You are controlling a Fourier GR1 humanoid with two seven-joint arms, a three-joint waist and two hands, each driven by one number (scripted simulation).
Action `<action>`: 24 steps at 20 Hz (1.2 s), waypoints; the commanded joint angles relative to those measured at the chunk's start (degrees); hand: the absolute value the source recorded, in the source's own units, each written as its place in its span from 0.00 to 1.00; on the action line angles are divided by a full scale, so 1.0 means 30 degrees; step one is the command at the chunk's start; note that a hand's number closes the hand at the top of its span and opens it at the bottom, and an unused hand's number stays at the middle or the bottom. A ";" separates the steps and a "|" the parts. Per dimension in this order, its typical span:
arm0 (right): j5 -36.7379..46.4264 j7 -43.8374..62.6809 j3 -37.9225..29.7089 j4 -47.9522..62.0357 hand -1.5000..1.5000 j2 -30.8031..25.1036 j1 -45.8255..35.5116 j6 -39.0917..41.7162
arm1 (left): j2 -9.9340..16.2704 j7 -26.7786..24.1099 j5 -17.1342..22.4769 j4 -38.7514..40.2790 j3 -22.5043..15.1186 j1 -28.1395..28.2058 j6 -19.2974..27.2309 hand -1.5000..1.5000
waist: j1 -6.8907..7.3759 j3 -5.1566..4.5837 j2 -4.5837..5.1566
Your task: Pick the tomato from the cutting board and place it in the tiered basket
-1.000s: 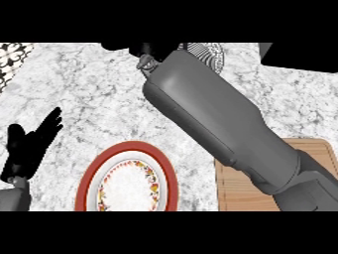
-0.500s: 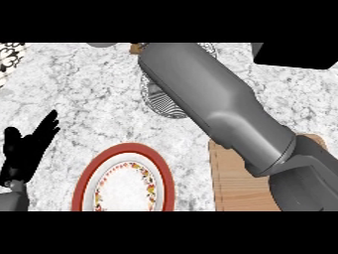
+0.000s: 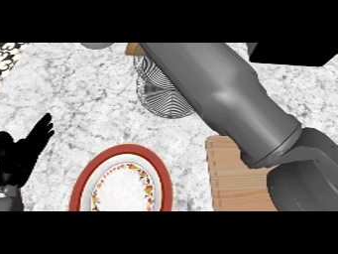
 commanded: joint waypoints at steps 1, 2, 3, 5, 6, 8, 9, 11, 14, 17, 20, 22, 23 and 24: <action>-0.0050 -0.1234 -0.0010 0.1089 1.00 0.0088 -0.0746 0.1206 | -0.0394 0.0238 -0.0294 -0.0354 -0.0380 -0.0088 0.0323 0.50 | -0.0037 0.0006 -0.0015; -0.0183 -0.2153 -0.0473 0.1751 1.00 -0.0411 -0.0937 0.1449 | -0.0159 0.0303 -0.0075 -0.0091 -0.0065 0.0313 0.0113 0.50 | -0.0176 0.0013 -0.0003; -0.0107 -0.1611 0.0048 0.1602 1.00 0.0085 -0.0200 0.1526 | -0.0258 0.0107 -0.0125 0.0453 -0.0207 -0.0534 0.0078 0.50 | 0.0034 -0.0015 0.0103; -0.0619 -0.1348 -0.0827 0.2283 1.00 0.0087 -0.0206 0.1322 | 0.0164 -0.0195 -0.0088 -0.0115 0.0041 0.0380 -0.0152 0.50 | 0.0147 0.0006 0.0066; -0.1264 -0.0970 -0.1728 0.2532 1.00 0.0023 -0.1145 0.2101 | -0.0247 -0.0181 -0.0240 0.0016 0.0060 0.0005 0.0483 0.50 | -0.0146 0.0014 -0.0002; -0.1782 -0.0250 -0.2107 0.3194 1.00 0.0090 -0.0214 0.2738 | -0.0033 -0.0558 0.0048 0.0568 0.0070 0.0253 -0.0269 0.50 | 0.0144 -0.0016 0.0141; -0.2401 0.0045 -0.2580 0.3274 1.00 0.0090 -0.0379 0.4272 | -0.0117 0.0517 -0.0107 -0.0030 -0.0072 -0.0372 0.0182 0.50 | 0.0023 0.0009 0.0008; -0.2659 0.1125 -0.2896 0.3709 0.00 0.0091 0.0207 0.4219 | 0.0307 -0.0040 0.0082 -0.0084 0.0178 0.0144 -0.0315 0.50 | 0.0080 0.0007 0.0010; -0.2878 0.2678 -0.3290 0.4162 0.00 0.0091 0.0116 0.3986 | -0.0200 -0.0317 -0.0282 -0.0058 -0.0106 0.0189 0.0186 0.50 | 0.0069 0.0010 0.0037; -0.3194 0.2442 -0.3786 0.3740 0.00 -0.0035 0.0456 0.2526 | -0.0407 -0.0074 -0.0286 -0.0951 -0.0247 0.0828 0.0292 0.50 | -0.0115 0.0042 -0.0038; -0.3104 0.2082 -0.3870 0.3057 0.00 -0.0088 0.0152 0.1275 | -0.0087 -0.0228 -0.0230 0.0207 0.0322 0.0161 0.0427 0.50 | -0.0296 0.0027 0.0016; -0.2933 0.1909 -0.3856 0.2625 0.00 -0.0248 0.0168 -0.0279 | -0.0080 -0.0097 0.0015 0.0218 0.0111 0.0145 -0.0141 0.50 | -0.0208 0.0027 0.0066; -0.3059 0.2132 -0.4027 0.1857 0.00 -0.0134 -0.0254 -0.0908 | -0.0344 -0.0363 0.0011 -0.0292 0.0136 0.1110 0.0055 0.50 | -0.0378 0.0046 -0.0155; -0.2850 0.2610 -0.3943 0.1734 0.00 0.0010 0.0111 -0.2257 | -0.0354 -0.0302 -0.0422 0.0012 0.0078 0.0557 0.0535 0.50 | -0.0589 0.0045 -0.0143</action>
